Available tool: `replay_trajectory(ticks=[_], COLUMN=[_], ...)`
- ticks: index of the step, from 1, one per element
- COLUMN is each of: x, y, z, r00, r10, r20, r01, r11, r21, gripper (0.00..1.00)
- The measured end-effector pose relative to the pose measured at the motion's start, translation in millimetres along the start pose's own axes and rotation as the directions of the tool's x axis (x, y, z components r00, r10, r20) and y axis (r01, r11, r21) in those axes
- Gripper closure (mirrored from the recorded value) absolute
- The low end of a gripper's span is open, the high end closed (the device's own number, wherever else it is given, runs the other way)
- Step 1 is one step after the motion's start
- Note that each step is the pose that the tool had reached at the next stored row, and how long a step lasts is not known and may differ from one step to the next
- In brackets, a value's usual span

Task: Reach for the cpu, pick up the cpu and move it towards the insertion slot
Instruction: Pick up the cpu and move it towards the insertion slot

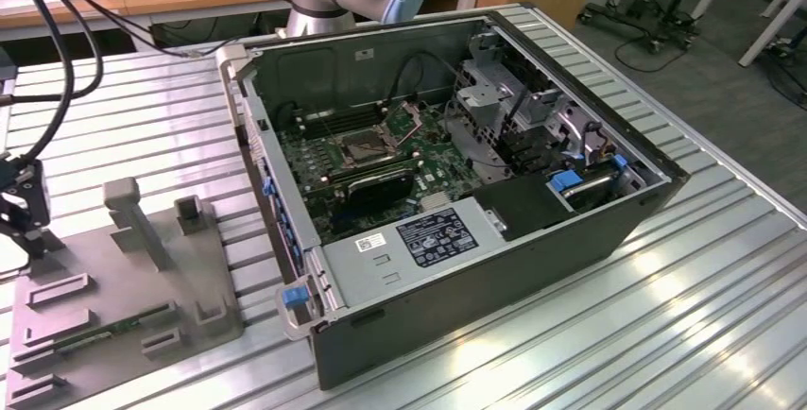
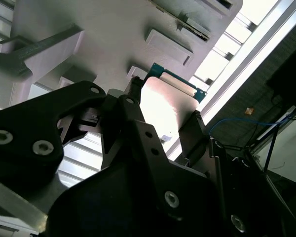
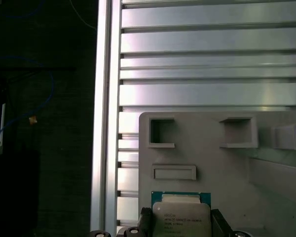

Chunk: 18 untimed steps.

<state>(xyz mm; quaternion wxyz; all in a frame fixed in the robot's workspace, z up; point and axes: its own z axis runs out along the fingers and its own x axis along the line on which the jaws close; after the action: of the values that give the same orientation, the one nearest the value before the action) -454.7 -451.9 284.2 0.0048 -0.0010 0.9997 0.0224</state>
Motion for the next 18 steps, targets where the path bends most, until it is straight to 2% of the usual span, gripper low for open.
replay_trajectory(ticks=[18], x=[-0.1], y=[0.3], z=[-7.5], r00=[1.0], r10=[0.0], r20=[-0.0002], r01=[0.0], r11=[1.0], r21=[0.0002], gripper=[0.45])
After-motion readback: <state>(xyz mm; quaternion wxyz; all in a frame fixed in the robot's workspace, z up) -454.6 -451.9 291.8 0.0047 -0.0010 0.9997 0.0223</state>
